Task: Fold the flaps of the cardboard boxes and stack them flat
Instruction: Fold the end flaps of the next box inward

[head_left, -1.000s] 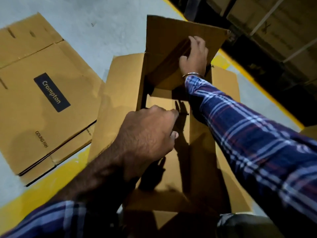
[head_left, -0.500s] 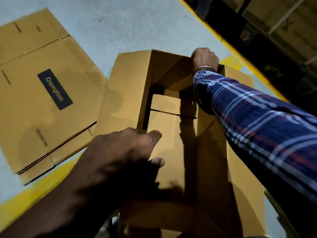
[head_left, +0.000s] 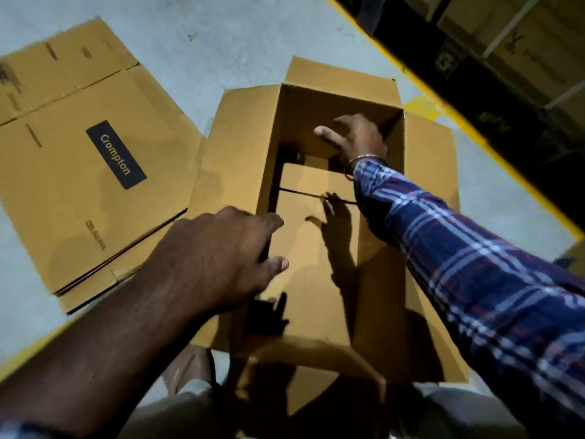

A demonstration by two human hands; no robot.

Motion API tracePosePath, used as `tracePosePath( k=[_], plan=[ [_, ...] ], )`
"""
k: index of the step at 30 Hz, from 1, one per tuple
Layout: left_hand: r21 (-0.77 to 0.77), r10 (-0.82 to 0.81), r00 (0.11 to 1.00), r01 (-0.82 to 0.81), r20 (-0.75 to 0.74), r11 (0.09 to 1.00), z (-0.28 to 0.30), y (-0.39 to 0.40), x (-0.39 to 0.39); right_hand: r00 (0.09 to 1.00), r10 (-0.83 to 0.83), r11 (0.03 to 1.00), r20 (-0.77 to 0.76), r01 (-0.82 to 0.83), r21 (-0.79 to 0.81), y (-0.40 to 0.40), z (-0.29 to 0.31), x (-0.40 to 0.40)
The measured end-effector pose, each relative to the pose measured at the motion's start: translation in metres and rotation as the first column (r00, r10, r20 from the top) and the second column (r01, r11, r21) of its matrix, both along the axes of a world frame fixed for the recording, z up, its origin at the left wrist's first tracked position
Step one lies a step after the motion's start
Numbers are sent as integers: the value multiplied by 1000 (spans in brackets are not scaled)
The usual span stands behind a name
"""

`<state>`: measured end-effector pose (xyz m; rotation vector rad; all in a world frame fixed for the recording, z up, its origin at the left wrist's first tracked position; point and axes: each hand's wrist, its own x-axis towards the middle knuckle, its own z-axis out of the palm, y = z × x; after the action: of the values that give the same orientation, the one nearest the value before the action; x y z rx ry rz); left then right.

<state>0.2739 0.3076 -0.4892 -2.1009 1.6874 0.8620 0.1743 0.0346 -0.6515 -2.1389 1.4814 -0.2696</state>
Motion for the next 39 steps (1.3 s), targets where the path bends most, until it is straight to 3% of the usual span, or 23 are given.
tracePosePath(
  k=[4, 7, 10, 19, 23, 28, 30, 33, 37, 39],
  plan=[
    [-96, 38, 999, -40, -20, 995, 1, 7, 2, 982, 51, 972, 182, -91, 219, 108, -5, -21],
    [-137, 57, 998, -62, -35, 989, 4, 4, -1, 965, 244, 876, 96, -262, 406, 192, -8, -41],
    [-169, 63, 997, -71, -54, 983, 4, 3, -4, 951, 307, 779, 41, -276, 563, 265, -11, -55],
    [-197, 88, 989, -109, -116, 974, 8, 26, 9, 870, 386, 882, -305, -253, 397, 367, -20, -47],
    [-231, 141, 981, -169, -133, 958, 12, 37, 18, 871, 388, 895, -303, -276, 350, 372, -10, -38],
    [-319, 316, 926, -370, -208, 873, 18, 52, 52, 902, 355, 928, -246, -309, 207, 371, 4, -42],
    [-360, 440, 860, -508, -257, 783, 11, 61, 73, 923, 336, 938, -187, -311, 153, 363, 13, -52],
    [-324, 622, 661, -749, -419, 578, -22, 73, 113, 943, 320, 946, -92, -313, 89, 345, 32, -69],
    [-82, 795, 363, -925, -485, 372, -72, 81, 113, 964, 252, 961, 82, -259, 93, 314, 70, -85],
    [52, 815, 280, -934, -508, 354, -84, 84, 76, 966, 186, 969, 179, -211, 132, 300, 86, -95]
  ],
)
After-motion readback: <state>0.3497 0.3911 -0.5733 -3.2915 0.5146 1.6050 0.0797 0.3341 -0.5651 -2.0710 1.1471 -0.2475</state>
